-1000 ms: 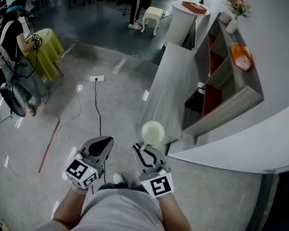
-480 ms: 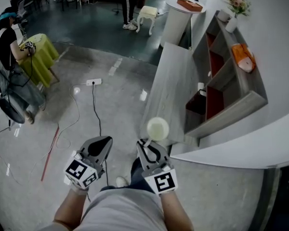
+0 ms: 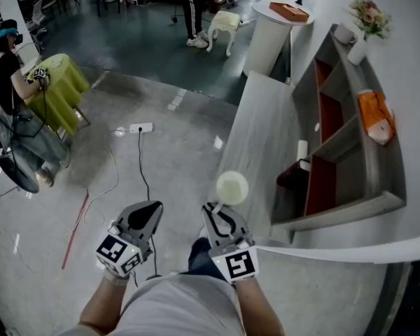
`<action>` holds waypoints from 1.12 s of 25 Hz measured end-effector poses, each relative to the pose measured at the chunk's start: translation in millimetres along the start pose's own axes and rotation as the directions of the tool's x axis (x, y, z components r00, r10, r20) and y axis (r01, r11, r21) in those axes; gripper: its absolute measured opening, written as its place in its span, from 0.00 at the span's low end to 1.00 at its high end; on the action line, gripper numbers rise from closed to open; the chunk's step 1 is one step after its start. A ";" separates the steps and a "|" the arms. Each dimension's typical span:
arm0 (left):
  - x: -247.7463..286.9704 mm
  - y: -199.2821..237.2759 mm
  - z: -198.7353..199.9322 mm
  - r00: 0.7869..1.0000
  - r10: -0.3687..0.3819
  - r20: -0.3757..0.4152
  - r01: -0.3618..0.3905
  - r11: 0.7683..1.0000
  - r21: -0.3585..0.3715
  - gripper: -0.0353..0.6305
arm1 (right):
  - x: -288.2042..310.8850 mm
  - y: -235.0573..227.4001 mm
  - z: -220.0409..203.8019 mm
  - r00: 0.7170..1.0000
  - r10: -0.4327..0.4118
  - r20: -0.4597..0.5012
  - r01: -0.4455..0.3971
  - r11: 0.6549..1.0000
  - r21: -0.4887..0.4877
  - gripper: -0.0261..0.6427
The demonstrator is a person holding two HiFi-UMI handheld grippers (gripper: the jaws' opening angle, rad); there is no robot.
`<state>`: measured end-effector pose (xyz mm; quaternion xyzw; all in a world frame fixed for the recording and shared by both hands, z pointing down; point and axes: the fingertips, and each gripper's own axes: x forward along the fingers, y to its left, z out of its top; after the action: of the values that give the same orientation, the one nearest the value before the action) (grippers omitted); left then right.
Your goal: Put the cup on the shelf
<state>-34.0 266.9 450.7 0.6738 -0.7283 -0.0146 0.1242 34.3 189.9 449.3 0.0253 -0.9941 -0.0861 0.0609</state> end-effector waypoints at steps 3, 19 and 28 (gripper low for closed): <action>39.6 18.8 14.0 1.000 0.015 0.001 -0.015 1.000 -0.002 0.08 | 24.7 -35.5 -7.3 1.000 0.022 -0.013 -0.022 1.000 0.007 0.10; 217.6 64.7 60.8 1.000 0.024 -0.014 -0.024 1.000 0.011 0.08 | 104.4 -199.0 -20.0 1.000 0.022 -0.009 -0.022 0.999 0.037 0.10; 298.4 72.2 62.7 0.993 -0.105 -0.052 0.105 0.994 0.007 0.08 | 129.0 -259.2 -25.4 0.997 -0.073 -0.035 0.075 0.996 0.052 0.10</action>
<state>-135.4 -29.6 451.7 0.7120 -0.6884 -0.0001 0.1387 -80.1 -77.3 444.0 0.0653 -0.9933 -0.0612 0.0731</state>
